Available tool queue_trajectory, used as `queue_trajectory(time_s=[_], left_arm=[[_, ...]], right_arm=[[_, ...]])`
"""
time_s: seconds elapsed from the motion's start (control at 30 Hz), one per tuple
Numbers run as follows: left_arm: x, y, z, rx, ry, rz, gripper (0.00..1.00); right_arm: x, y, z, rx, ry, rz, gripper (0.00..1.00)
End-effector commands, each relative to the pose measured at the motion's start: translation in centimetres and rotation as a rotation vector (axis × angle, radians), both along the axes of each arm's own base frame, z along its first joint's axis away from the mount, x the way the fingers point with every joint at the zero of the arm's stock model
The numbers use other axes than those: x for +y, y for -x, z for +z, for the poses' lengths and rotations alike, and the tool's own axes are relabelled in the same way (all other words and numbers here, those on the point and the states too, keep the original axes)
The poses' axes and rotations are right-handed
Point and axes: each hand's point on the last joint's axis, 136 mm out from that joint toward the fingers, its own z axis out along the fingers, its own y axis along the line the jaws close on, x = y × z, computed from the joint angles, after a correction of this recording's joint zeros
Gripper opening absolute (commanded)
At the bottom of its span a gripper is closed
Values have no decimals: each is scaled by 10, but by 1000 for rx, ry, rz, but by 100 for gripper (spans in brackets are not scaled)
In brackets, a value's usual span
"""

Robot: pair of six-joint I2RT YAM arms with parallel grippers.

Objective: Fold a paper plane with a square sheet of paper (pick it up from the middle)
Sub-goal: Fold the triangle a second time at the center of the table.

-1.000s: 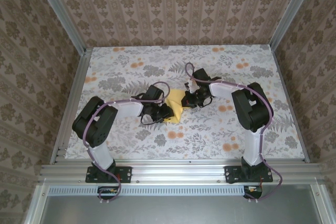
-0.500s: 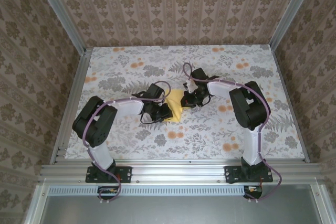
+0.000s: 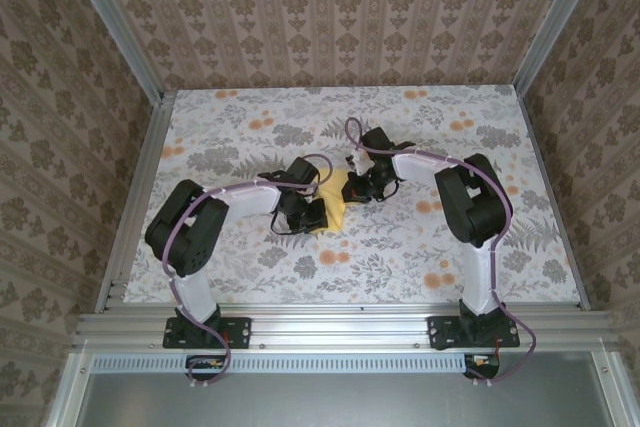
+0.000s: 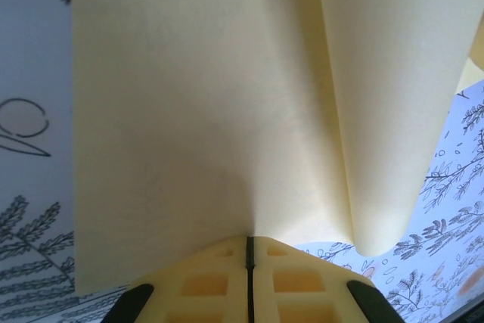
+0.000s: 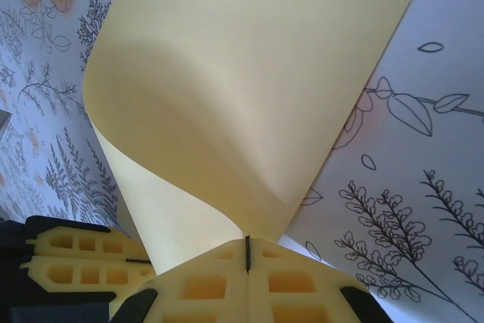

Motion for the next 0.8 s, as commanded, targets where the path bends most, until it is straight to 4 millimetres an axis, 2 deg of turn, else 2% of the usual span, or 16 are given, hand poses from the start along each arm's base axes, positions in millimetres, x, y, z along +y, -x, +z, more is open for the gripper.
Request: queue_trajectory(time_s=[0.0,0.27,0.53,0.63,0.77], left_arm=[[11,12,-14,39,-79,-29,8],[10,8,-11,24,-80,-22,8],[-13,-19,41,-137,92,50,14],[-12,-25,40,-159,110,94,14],[-6,-22,22,-121,67,119,14]], right_arm=[[2,0,-5,6,24,25,2],[4,-1,-6,3,29,41,2],[1,8,-11,18,43,40,2],[1,10,-12,21,43,41,2],[2,11,-13,23,43,41,2]])
